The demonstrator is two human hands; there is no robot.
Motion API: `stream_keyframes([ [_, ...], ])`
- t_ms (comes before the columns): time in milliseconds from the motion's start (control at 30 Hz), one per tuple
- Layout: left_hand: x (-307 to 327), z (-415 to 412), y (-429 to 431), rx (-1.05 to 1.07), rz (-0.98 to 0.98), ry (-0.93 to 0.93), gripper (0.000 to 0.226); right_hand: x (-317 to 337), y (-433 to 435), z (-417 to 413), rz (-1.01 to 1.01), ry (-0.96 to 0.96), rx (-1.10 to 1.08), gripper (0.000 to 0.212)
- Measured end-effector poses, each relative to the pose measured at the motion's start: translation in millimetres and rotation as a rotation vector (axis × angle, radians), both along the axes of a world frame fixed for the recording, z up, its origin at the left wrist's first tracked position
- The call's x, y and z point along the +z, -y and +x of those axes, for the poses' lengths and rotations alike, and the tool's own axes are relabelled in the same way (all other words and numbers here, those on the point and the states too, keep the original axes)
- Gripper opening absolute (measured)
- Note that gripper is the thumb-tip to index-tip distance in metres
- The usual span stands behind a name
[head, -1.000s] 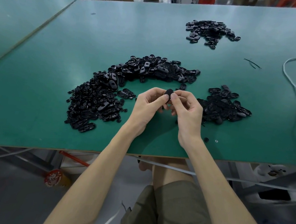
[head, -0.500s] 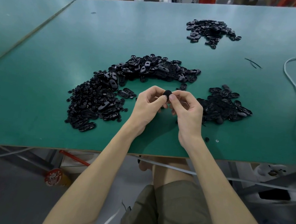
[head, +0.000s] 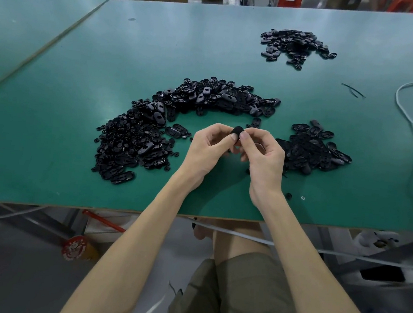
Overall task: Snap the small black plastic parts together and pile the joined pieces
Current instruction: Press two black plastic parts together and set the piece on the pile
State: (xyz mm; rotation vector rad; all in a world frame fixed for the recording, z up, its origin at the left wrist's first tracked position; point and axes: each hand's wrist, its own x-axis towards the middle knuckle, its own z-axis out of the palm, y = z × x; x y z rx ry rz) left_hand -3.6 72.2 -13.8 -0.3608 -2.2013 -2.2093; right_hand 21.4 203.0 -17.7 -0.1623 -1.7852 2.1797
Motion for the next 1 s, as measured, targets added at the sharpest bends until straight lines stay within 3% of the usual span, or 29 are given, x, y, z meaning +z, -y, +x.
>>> stream_keyframes([
  [667,1.9,0.0,-2.3,0.079,0.003,-0.01,0.011,1.4,0.1,-0.6,0.013,0.033,-0.031,0.005],
  [833,24.2,-6.5,-15.4,0.204,-0.206,-0.162,0.007,-0.9,2.2,-2.6,0.183,0.073,0.001,0.01],
  [933,45.5,-11.3,-35.6,0.104,-0.273,-0.251,0.01,2.3,3.8,-1.5,0.236,0.056,0.042,0.021],
  [1000,53.2,-13.5,-53.0,0.008,-0.386,-0.253,0.009,6.2,5.7,0.2,0.244,0.071,0.037,0.016],
])
